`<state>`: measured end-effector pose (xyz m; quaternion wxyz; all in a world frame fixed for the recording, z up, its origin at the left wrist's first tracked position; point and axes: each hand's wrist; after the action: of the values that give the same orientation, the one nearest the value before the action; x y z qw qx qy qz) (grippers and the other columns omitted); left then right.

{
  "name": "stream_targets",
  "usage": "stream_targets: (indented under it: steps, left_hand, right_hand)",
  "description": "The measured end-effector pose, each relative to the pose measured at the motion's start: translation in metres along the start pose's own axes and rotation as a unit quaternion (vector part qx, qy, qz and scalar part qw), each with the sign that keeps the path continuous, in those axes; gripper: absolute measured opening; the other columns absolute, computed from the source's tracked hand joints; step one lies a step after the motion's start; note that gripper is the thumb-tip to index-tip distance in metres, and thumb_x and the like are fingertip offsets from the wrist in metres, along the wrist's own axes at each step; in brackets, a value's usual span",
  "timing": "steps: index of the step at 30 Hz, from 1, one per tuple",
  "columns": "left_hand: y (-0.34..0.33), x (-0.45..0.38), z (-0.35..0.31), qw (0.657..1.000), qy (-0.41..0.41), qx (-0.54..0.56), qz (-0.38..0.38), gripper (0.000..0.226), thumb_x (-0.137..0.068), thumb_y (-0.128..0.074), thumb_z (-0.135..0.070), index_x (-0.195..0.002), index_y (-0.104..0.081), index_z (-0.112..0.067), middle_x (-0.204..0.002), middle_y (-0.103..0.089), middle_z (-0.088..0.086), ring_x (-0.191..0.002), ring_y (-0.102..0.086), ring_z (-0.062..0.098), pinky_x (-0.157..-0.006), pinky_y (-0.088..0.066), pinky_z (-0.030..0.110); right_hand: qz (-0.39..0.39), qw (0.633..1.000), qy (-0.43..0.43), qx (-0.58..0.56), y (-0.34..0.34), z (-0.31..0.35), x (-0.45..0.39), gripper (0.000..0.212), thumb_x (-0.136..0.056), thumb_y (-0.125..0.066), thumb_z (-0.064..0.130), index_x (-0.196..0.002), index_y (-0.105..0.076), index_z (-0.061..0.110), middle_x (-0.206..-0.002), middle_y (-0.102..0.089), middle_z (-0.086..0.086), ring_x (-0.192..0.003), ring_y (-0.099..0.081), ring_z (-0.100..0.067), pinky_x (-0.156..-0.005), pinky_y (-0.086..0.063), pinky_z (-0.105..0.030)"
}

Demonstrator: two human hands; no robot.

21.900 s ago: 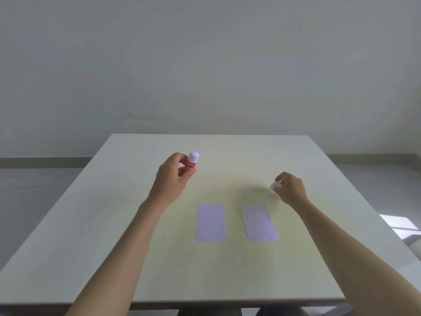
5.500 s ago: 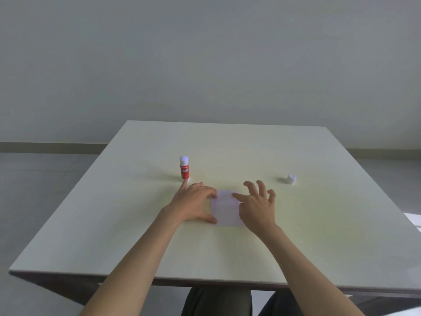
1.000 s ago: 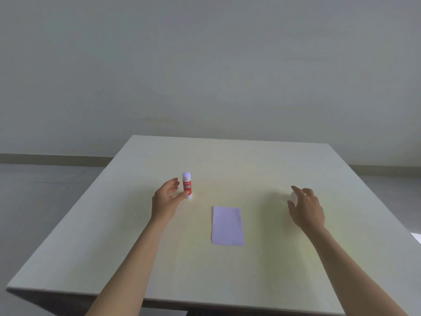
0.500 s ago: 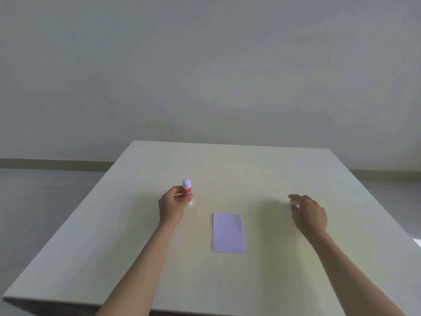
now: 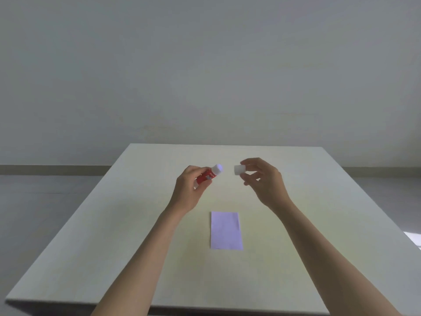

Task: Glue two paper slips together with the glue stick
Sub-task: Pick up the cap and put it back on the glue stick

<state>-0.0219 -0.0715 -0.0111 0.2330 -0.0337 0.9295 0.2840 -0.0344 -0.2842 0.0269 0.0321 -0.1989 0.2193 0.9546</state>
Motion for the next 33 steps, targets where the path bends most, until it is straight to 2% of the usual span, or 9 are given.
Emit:
stream_targets:
  steps: [2,7,15,18,23,26,28,31,33]
  left_hand:
    - [-0.002,0.0,-0.006,1.0,-0.007,-0.005,0.008,0.027,-0.086,-0.063,-0.013,-0.113,-0.065,-0.019,-0.102,-0.058,-0.001,-0.09,-0.055,0.009,-0.074,-0.041,0.012]
    - [-0.004,0.002,-0.011,0.999,-0.02,-0.019,0.023,0.03,-0.086,-0.064,-0.011,-0.116,-0.064,-0.016,-0.101,-0.057,0.0,-0.087,-0.054,0.01,-0.071,-0.037,0.002]
    - [-0.001,0.001,-0.013,0.995,-0.058,-0.062,0.053,0.031,-0.085,-0.065,-0.007,-0.116,-0.065,-0.012,-0.099,-0.056,0.001,-0.085,-0.053,0.01,-0.077,-0.034,-0.002]
    - [-0.002,0.0,-0.014,0.993,-0.067,-0.07,0.069,0.032,-0.085,-0.065,-0.009,-0.116,-0.064,-0.018,-0.098,-0.053,-0.006,-0.086,-0.053,0.009,-0.079,-0.041,0.008]
    - [-0.006,-0.001,-0.017,0.99,-0.068,-0.094,0.078,0.03,-0.084,-0.066,-0.014,-0.113,-0.063,-0.022,-0.097,-0.051,-0.009,-0.088,-0.057,0.017,-0.079,-0.054,0.042]
    - [-0.008,0.0,-0.017,0.991,-0.06,-0.09,0.079,0.029,-0.085,-0.065,-0.017,-0.112,-0.064,-0.025,-0.096,-0.05,-0.012,-0.087,-0.057,0.016,-0.078,-0.054,0.045]
    - [-0.009,0.001,-0.016,0.992,-0.051,-0.086,0.083,0.029,-0.085,-0.065,-0.018,-0.113,-0.063,-0.025,-0.095,-0.05,-0.012,-0.087,-0.057,0.016,-0.079,-0.053,0.045]
    - [-0.009,0.001,-0.016,0.992,-0.043,-0.085,0.087,0.028,-0.086,-0.064,-0.019,-0.113,-0.064,-0.025,-0.096,-0.052,-0.01,-0.087,-0.057,0.017,-0.079,-0.053,0.046]
    - [-0.009,0.001,-0.016,0.991,-0.043,-0.085,0.09,0.028,-0.086,-0.064,-0.019,-0.113,-0.064,-0.025,-0.096,-0.053,-0.01,-0.087,-0.057,0.017,-0.079,-0.052,0.045]
  right_hand:
    - [0.008,1.0,0.012,0.002,-0.004,0.007,0.001,0.02,-0.082,-0.068,0.009,-0.099,-0.063,0.02,-0.093,-0.069,0.005,-0.053,-0.061,-0.002,-0.057,-0.045,-0.005]
    - [0.021,0.999,0.016,0.027,-0.009,0.011,0.004,0.022,-0.082,-0.069,0.01,-0.101,-0.062,0.019,-0.093,-0.066,0.009,-0.062,-0.063,-0.018,-0.057,-0.043,-0.005]
    - [0.042,0.997,0.028,0.05,-0.009,0.003,0.006,0.024,-0.081,-0.068,0.007,-0.101,-0.063,0.019,-0.094,-0.065,0.011,-0.062,-0.064,-0.016,-0.058,-0.042,-0.004]
    - [0.064,0.995,0.033,0.065,-0.007,0.001,0.005,0.024,-0.08,-0.068,0.006,-0.099,-0.064,0.02,-0.091,-0.063,0.018,-0.06,-0.063,-0.01,-0.058,-0.042,-0.003]
    - [0.082,0.993,0.021,0.082,-0.005,-0.001,0.0,0.014,-0.083,-0.068,0.014,-0.097,-0.068,0.015,-0.083,-0.069,0.011,-0.046,-0.057,-0.007,-0.05,-0.041,-0.006]
    - [0.085,0.992,-0.013,0.091,-0.005,0.0,-0.002,0.017,-0.087,-0.062,0.029,-0.09,-0.069,0.013,-0.069,-0.072,0.002,-0.041,-0.049,-0.005,-0.05,-0.046,-0.024]
    - [0.073,0.991,-0.017,0.114,-0.004,-0.001,-0.002,0.021,-0.085,-0.064,0.035,-0.094,-0.068,0.017,-0.075,-0.072,0.001,-0.047,-0.05,-0.007,-0.056,-0.048,-0.031]
    - [0.093,0.991,-0.002,0.098,-0.001,-0.003,0.0,0.033,-0.08,-0.072,0.029,-0.11,-0.062,0.023,-0.086,-0.067,0.007,-0.054,-0.054,-0.01,-0.057,-0.044,-0.019]
    - [0.105,0.991,-0.007,0.082,-0.002,-0.005,0.001,0.028,-0.08,-0.072,0.023,-0.106,-0.063,0.019,-0.084,-0.066,0.005,-0.053,-0.054,-0.012,-0.056,-0.042,-0.02]
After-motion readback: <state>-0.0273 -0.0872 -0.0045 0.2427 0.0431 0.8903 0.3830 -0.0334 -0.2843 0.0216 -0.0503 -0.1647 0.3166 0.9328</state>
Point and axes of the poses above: each hand's wrist, its own x-axis away from the middle knuckle, its own y-axis out of the back of the hand, z = x × y
